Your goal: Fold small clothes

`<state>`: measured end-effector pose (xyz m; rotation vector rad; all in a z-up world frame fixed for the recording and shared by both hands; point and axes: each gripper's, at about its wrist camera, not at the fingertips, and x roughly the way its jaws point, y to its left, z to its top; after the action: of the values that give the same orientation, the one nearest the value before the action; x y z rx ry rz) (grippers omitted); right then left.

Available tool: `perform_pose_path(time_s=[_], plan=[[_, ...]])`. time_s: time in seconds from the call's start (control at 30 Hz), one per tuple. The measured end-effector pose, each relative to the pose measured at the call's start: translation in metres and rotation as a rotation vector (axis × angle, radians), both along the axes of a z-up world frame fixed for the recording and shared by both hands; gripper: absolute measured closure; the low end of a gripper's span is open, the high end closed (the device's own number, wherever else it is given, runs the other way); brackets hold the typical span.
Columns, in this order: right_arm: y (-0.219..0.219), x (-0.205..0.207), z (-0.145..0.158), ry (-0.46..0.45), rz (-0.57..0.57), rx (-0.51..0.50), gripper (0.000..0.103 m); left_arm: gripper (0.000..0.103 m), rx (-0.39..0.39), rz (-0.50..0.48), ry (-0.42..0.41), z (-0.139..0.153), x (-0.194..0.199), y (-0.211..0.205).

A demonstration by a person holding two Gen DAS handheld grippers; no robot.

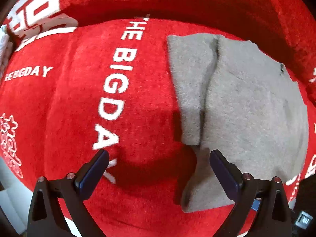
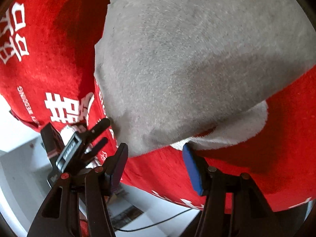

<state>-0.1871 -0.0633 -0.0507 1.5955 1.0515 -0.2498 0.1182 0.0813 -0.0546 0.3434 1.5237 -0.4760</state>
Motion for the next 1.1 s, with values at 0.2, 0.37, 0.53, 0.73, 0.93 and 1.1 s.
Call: perform_pose_path(time_s=[0.2,0.37,0.53,0.73,0.93,1.1], plan=[[0.003,0.003,-0.009,-0.040,-0.089,0.045,0.038,0.001,-0.069,0.018,0.047,-0.006,0.006,0.009],[0.008,0.013,-0.016,-0.074,-0.153,0.071,0.036,0.001,-0.082,0.037,0.040,-0.004,0.020,0.014],[0.011,0.023,-0.023,-0.097,-0.232,0.122,0.036,0.001,-0.149,0.000,0.069,0.002,0.028,0.007],[0.002,0.024,-0.021,-0.170,-0.270,0.183,0.094,0.001,-0.256,0.014,0.151,0.010,0.023,-0.005],[-0.020,0.032,0.019,-0.283,-0.205,0.100,0.094,0.001,-0.349,0.031,0.317,-0.008,0.029,-0.019],[-0.024,0.035,0.032,-0.305,-0.154,0.072,0.094,0.001,-0.440,0.011,0.430,-0.014,0.024,-0.047]])
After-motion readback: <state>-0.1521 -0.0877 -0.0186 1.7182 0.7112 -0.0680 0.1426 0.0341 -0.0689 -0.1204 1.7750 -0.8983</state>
